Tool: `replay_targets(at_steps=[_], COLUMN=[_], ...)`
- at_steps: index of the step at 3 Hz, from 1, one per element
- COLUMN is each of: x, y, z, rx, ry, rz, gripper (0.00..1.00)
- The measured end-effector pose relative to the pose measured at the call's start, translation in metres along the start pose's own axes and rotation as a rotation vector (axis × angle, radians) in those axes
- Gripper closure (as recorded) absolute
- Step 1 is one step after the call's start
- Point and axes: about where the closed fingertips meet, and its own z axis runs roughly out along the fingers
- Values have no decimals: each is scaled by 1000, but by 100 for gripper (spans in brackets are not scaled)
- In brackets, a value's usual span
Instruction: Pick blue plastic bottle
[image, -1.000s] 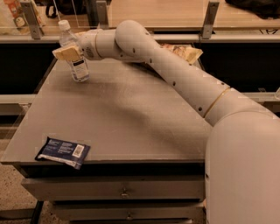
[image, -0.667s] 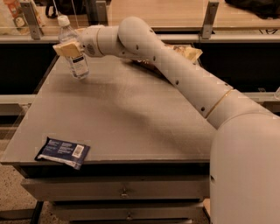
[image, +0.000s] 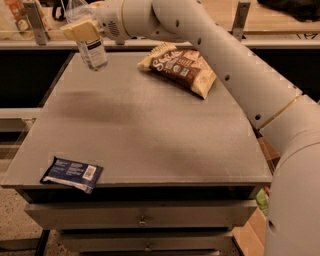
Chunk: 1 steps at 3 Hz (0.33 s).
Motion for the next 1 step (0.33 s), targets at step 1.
replay_targets(at_steps=[1], x=[0], y=[2], z=[0], rx=[-7], ry=[2], rz=[-1], gripper=[100])
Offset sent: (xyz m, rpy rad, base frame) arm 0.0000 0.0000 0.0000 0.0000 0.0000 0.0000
